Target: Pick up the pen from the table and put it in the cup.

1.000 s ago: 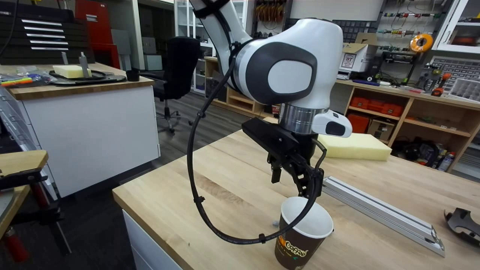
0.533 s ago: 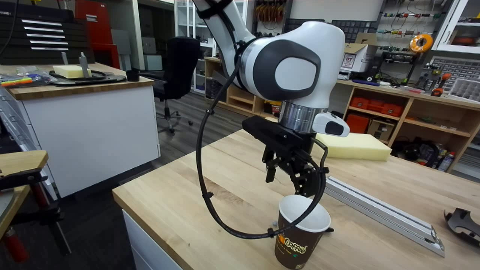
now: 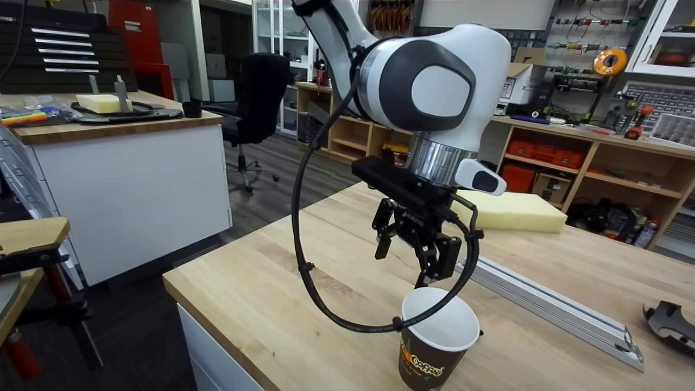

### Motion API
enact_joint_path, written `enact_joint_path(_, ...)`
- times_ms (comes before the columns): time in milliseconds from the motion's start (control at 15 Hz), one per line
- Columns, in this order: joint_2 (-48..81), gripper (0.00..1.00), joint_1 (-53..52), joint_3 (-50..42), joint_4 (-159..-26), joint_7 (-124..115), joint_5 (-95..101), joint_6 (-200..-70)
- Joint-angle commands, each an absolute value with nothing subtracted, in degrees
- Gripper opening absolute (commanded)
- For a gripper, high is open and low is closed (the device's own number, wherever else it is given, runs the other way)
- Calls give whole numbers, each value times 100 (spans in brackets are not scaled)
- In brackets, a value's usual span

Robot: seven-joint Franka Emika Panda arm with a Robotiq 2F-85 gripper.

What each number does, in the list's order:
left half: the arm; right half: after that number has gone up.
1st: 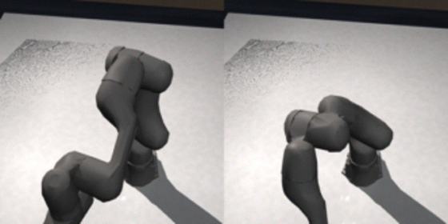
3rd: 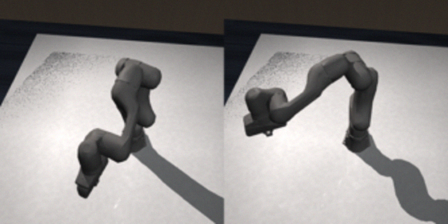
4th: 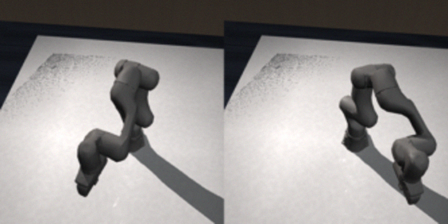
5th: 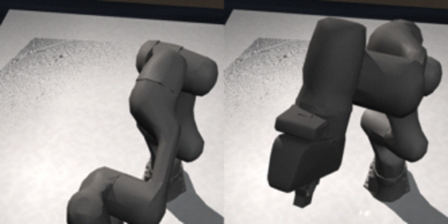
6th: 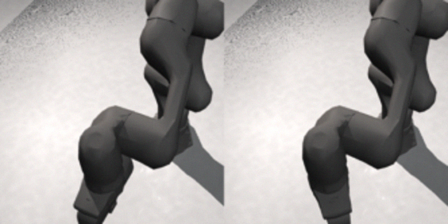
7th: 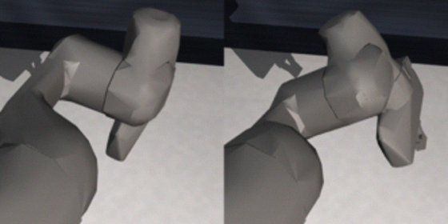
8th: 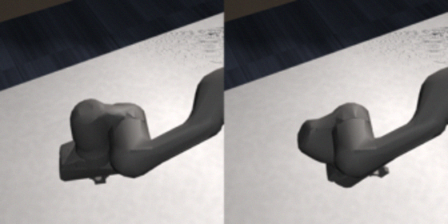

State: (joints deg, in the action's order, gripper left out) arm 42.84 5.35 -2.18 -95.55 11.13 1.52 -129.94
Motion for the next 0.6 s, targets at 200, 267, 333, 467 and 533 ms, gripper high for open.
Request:
enact_joint_path(200,4589,100,646,-191,-9073,1266,251,-13020)
enact_joint_path(267,4654,100,649,-208,-9008,1264,269,-13032)
enact_joint_path(333,4752,100,650,-238,-8931,1262,309,-13077)
enact_joint_path(467,4919,100,654,-282,-8822,1273,402,-13234)
enact_joint_path(533,4989,100,652,-306,-8779,1281,453,-13321)
